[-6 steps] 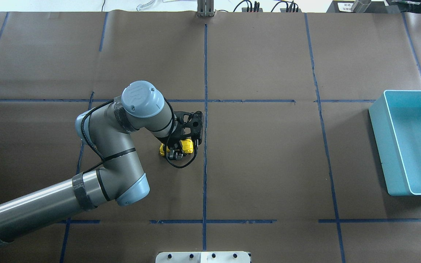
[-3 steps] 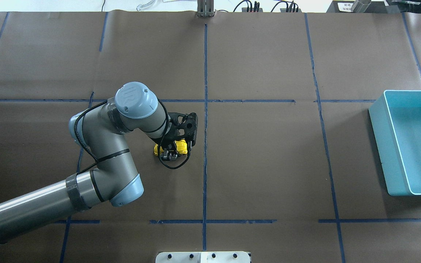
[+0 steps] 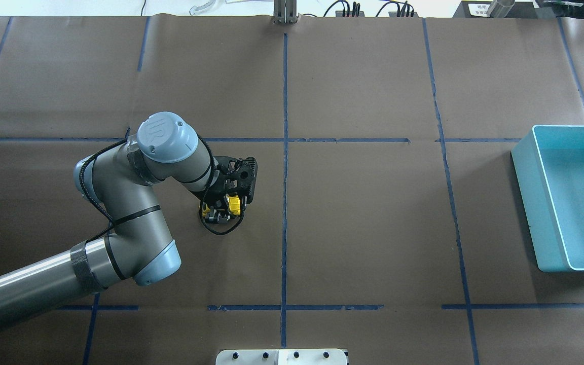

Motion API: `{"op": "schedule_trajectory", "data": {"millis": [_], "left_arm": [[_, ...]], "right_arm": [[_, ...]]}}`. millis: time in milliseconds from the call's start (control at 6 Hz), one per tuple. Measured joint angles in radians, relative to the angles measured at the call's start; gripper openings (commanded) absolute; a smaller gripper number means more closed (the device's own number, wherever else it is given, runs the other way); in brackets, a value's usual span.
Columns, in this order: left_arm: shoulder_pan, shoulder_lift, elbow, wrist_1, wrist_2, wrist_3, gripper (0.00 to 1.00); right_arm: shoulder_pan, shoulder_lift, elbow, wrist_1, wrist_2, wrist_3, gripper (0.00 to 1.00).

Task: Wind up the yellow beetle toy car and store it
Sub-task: 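Drag the pressed car backward with the left gripper to wind it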

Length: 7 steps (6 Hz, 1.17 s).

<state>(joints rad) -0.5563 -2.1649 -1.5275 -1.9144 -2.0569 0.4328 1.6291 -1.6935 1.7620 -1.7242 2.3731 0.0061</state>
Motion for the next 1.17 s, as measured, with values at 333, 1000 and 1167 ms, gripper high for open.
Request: {"op": "schedule_trajectory", "data": {"millis": [333, 1000, 1167], "left_arm": [[-0.006, 0.019, -0.007, -0.002, -0.003, 0.024, 0.09], [-0.011, 0.030, -0.014, -0.002, -0.021, 0.065, 1.00], [-0.011, 0.030, -0.013, -0.001, -0.021, 0.069, 1.00]], "right_arm": [[0.000, 0.000, 0.000, 0.000, 0.000, 0.000, 1.00], [0.000, 0.000, 0.000, -0.001, 0.000, 0.000, 1.00], [0.000, 0.000, 0.000, 0.000, 0.000, 0.000, 1.00]]}}
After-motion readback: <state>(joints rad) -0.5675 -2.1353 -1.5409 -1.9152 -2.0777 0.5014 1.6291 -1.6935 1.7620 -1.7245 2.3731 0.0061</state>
